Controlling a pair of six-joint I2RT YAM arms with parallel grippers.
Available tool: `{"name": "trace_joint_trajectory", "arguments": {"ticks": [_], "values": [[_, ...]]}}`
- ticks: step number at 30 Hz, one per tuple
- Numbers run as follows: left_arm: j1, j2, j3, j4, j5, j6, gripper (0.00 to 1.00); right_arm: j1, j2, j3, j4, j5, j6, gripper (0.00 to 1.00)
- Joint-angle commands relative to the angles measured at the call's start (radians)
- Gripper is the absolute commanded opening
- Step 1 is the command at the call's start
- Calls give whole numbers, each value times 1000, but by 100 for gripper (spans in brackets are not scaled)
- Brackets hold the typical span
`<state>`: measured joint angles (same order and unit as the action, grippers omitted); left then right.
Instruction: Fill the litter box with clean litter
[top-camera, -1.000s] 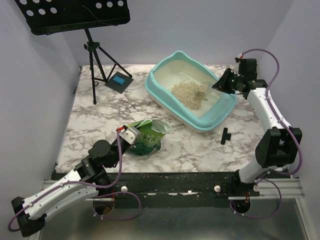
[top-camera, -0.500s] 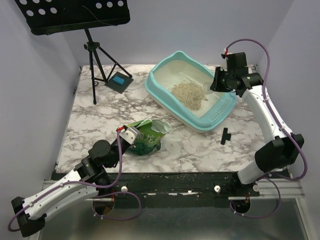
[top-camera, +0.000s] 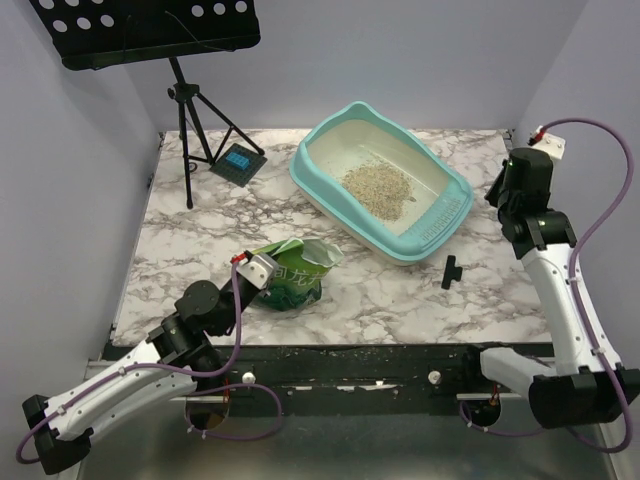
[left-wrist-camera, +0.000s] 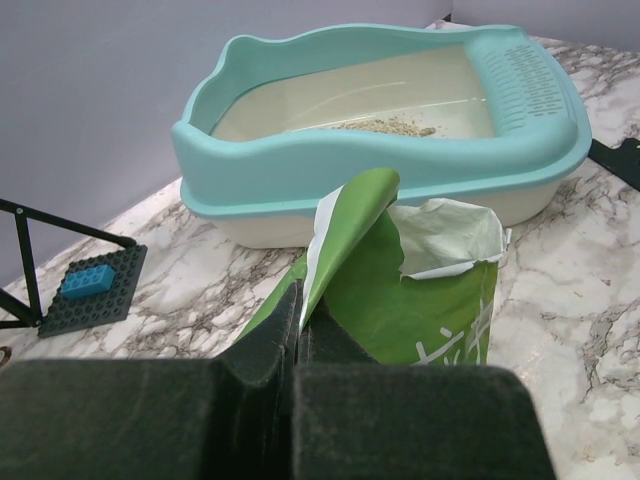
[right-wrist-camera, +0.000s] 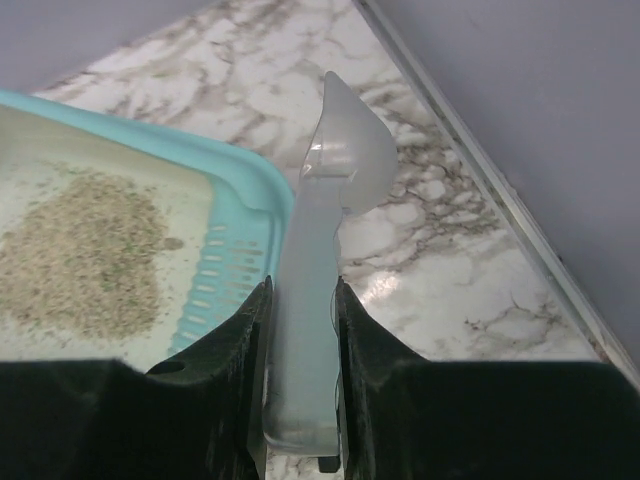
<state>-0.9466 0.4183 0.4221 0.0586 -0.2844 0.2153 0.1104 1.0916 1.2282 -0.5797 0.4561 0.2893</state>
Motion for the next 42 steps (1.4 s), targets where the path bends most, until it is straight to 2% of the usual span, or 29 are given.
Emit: {"name": "trace_joint_trajectory", "arguments": {"ticks": [1, 6, 15, 24, 28, 32, 35, 42], "values": [[-3, -23, 33, 50, 16, -21, 0, -84, 66, -107, 99, -11, 86, 0], [-3, -39, 38, 35, 22, -17, 0, -127, 93, -211, 196, -43, 119, 0], [-3, -50, 44, 23, 22, -22, 0, -167, 208, -234, 193, -123, 157, 1], [-3, -68, 44, 23, 17, -22, 0, -192, 290, -257, 215, -166, 165, 15], [-3, -70, 43, 26, 21, -24, 0, -192, 297, -260, 218, -168, 168, 36], [-3, -69, 44, 24, 24, -27, 0, -193, 297, -259, 215, -168, 163, 48], [-3, -70, 44, 26, 21, -25, 0, -195, 297, -251, 210, -178, 159, 52], [-3, -69, 44, 26, 14, -24, 0, -193, 257, -228, 192, -192, 140, 52]]}}
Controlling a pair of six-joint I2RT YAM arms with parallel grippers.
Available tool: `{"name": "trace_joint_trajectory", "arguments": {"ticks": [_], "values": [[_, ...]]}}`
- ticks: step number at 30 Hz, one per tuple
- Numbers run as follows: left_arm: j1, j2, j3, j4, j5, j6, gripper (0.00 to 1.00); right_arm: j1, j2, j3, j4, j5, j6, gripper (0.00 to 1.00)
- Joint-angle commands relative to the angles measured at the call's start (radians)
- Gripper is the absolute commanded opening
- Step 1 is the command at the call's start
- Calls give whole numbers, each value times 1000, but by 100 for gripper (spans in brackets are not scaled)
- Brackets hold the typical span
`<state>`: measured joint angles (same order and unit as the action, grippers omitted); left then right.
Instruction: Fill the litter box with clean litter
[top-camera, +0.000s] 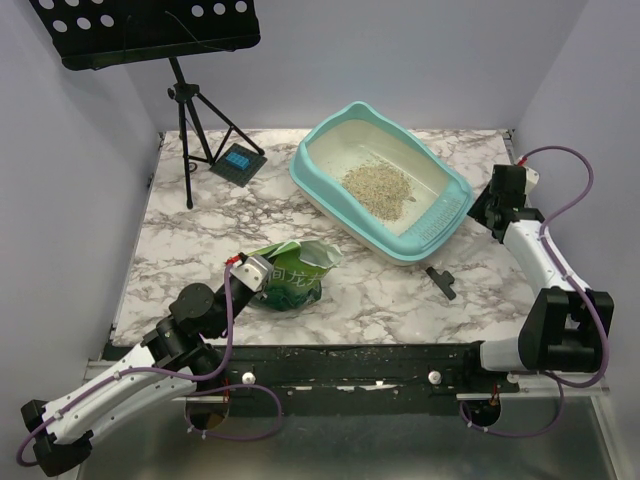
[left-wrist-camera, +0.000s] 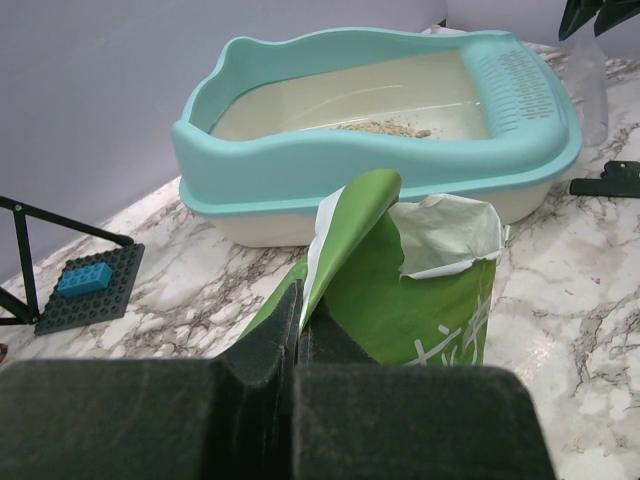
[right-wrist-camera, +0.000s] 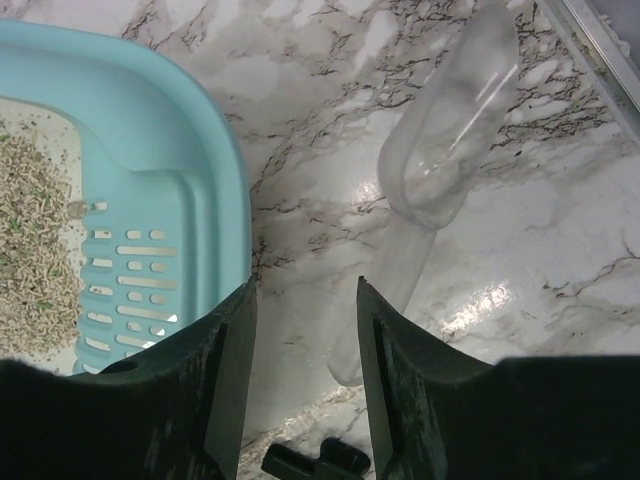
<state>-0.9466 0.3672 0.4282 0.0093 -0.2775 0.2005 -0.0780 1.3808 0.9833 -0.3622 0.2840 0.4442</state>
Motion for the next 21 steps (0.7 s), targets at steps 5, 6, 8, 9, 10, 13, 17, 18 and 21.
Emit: {"name": "trace_joint_trajectory", "arguments": {"ticks": [5, 6, 8, 9, 10, 13, 17, 18, 21], "values": [[-3, -5, 35, 74, 6, -9, 0, 0, -72, 58, -58, -139, -56, 52], [-3, -2, 37, 72, 4, -9, 1, 9, -87, 63, -58, -164, -65, 52], [-3, 6, 35, 73, 1, -6, 2, 35, -126, 72, -55, -230, -90, 52], [-3, 9, 37, 73, -2, -3, 2, 50, -150, 77, -46, -270, -114, 52], [-3, 10, 37, 72, -3, -3, 2, 76, -175, 81, -37, -332, -136, 52], [-3, 16, 38, 70, -5, 2, 2, 203, -206, 116, -21, -489, -235, 52], [-3, 19, 41, 69, -15, 11, 0, 358, -186, 195, -69, -661, -378, 53], [-3, 19, 41, 64, -22, 16, 0, 386, -175, 210, -84, -722, -410, 53], [-1, 12, 55, 49, -61, 28, 0, 417, -158, 213, -84, -885, -504, 57]]}}
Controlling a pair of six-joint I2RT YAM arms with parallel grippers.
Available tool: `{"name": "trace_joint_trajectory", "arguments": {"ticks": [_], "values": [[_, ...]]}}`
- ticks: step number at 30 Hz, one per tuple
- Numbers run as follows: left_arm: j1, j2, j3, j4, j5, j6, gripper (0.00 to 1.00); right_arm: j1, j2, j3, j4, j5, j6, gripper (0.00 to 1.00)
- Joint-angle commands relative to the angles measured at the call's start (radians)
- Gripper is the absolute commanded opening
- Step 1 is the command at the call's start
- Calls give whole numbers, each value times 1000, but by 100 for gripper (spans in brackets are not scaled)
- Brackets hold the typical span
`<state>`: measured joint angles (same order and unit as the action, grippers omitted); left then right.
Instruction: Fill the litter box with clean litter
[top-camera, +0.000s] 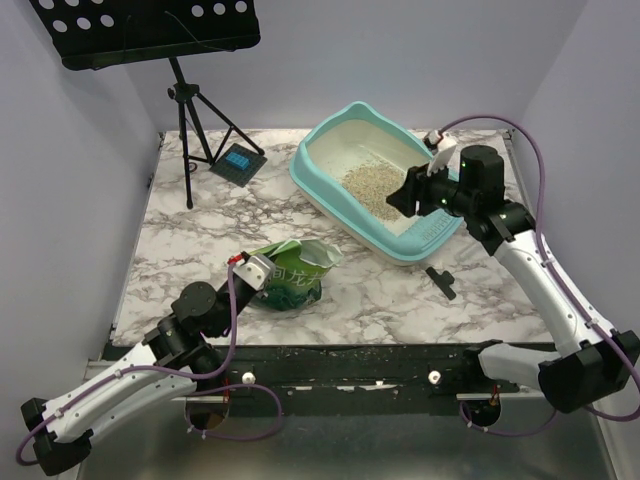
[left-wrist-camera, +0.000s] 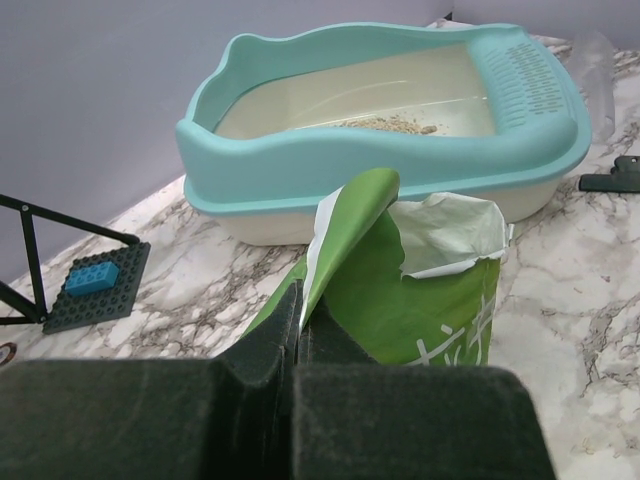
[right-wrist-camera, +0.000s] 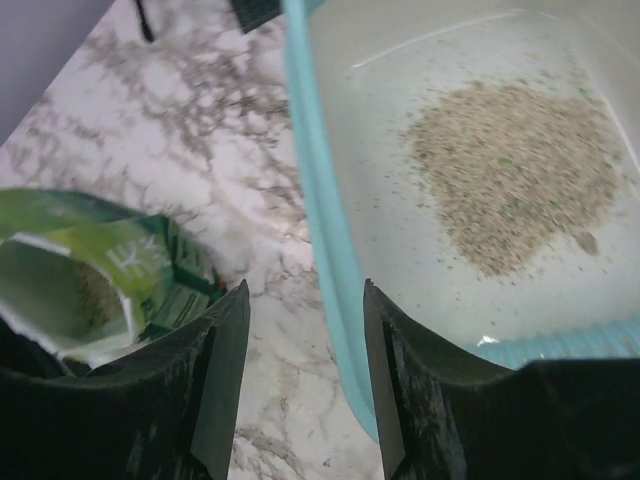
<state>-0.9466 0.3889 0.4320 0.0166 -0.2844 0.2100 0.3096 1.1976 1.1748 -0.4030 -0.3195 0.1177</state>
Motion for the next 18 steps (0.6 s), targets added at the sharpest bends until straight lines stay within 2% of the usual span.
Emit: {"name": "trace_joint_trajectory", "arguments": {"ticks": [1, 8, 12, 14, 18], "values": [[-1, -13, 53, 42, -73, 22, 0, 31, 25, 7, -19, -329, -182, 58], [11, -88, 63, 48, -79, 6, 0, 74, 51, -127, 111, -642, -298, 61], [23, -153, 45, 88, -50, -11, 0, 164, 62, -190, 130, -728, -433, 61], [26, -176, 34, 100, -45, -21, 0, 206, 48, -263, 215, -733, -474, 62], [32, -182, 36, 103, -38, -38, 0, 229, 42, -372, 496, -710, -415, 63]]}}
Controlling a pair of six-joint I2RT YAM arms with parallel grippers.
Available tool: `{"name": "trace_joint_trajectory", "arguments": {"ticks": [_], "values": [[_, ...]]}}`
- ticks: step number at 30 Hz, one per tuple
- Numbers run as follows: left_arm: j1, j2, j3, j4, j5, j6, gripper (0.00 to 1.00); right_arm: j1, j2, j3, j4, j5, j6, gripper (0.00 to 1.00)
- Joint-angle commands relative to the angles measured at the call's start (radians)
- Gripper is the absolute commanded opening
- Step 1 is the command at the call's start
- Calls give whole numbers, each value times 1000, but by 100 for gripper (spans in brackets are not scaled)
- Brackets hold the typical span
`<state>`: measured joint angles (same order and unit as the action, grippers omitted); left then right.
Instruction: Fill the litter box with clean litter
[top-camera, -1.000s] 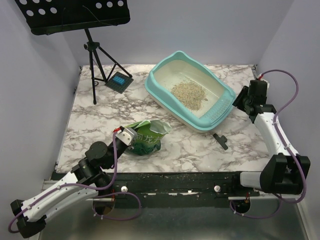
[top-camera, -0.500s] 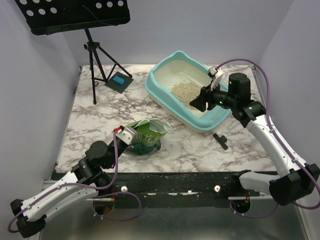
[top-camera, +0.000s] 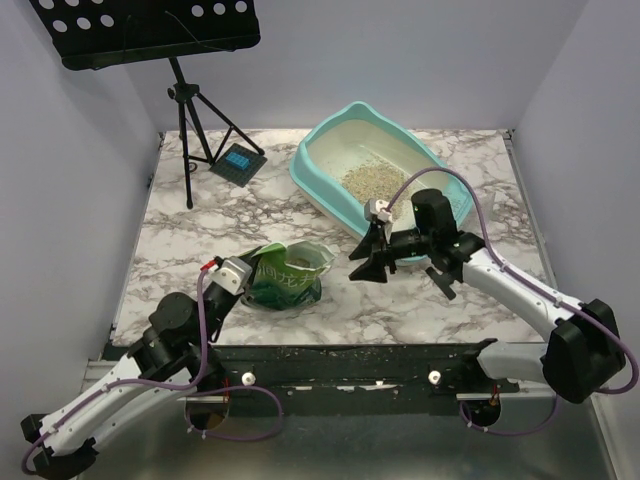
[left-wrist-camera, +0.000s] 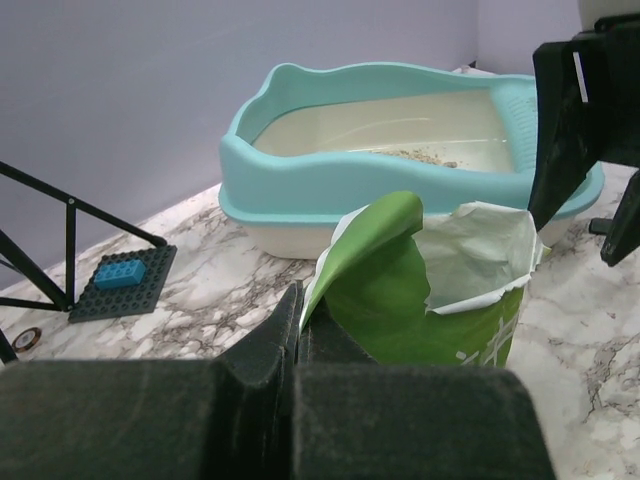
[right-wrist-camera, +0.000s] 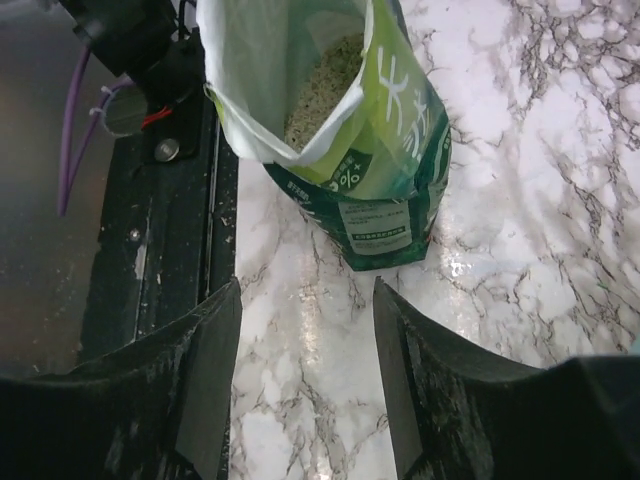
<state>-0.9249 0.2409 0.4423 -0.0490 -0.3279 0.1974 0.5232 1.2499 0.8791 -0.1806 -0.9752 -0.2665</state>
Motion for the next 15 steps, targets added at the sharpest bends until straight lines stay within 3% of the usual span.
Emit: {"name": "trace_joint_trajectory", "arguments": {"ticks": [1, 10, 15], "values": [[11, -29, 26, 169, 12, -27, 0, 20, 0, -83, 314, -42, -17, 63], [17, 0, 26, 163, 16, -30, 0, 118, 126, -49, 489, -8, -43, 63], [18, -3, 21, 163, 12, -26, 0, 130, 178, -61, 665, -26, 38, 64]]}}
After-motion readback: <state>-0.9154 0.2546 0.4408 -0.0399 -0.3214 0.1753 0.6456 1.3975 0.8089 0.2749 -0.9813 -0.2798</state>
